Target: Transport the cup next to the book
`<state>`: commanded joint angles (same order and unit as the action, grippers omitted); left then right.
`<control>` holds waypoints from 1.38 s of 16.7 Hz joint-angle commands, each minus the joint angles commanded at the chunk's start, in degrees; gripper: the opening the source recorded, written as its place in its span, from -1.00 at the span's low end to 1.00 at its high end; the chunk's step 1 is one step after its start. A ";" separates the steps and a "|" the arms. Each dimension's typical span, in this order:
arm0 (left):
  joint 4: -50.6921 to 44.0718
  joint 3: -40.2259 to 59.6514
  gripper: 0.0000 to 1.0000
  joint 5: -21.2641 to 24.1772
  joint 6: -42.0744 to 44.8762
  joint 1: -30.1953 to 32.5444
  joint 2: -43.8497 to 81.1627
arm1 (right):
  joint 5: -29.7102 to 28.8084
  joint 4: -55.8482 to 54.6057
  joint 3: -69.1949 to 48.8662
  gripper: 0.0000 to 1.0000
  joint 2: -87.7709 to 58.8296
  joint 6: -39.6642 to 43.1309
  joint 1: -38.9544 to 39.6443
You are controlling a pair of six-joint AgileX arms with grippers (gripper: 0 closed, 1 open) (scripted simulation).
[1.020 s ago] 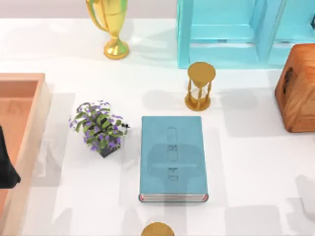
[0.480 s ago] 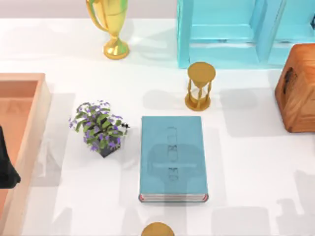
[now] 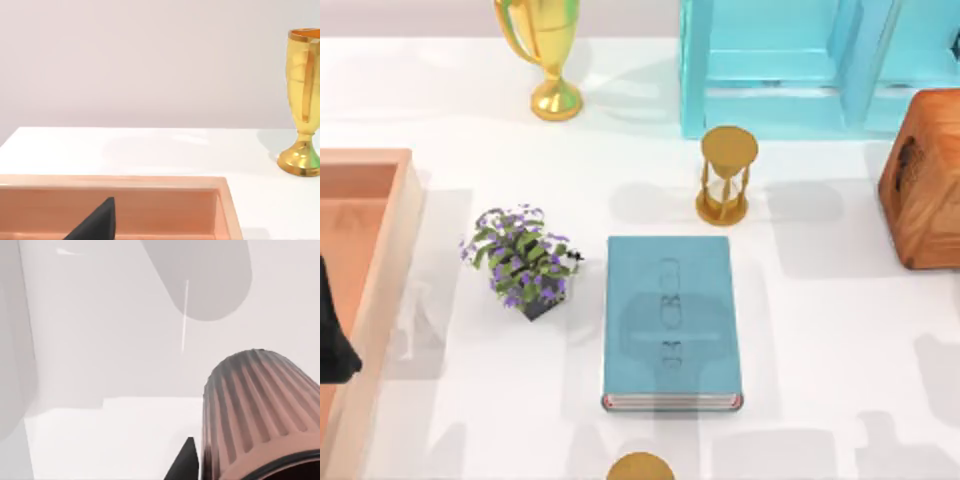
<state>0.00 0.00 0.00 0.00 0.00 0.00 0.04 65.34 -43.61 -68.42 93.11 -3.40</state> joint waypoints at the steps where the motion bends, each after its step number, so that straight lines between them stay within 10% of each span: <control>1: 0.00 0.00 1.00 0.00 0.00 0.00 0.00 | 0.00 0.00 0.00 -1.00 0.00 0.00 0.00; 10: 0.00 0.00 1.00 0.00 0.00 0.00 0.00 | 0.15 2.95 -9.39 -1.00 -7.81 -18.47 6.14; 23: 0.00 0.00 1.00 0.00 0.00 0.00 0.00 | 0.75 8.11 -34.74 -1.00 -27.41 -81.37 23.50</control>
<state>0.00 0.00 0.00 0.00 0.00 0.00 0.79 73.45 -78.35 -95.83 11.74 20.10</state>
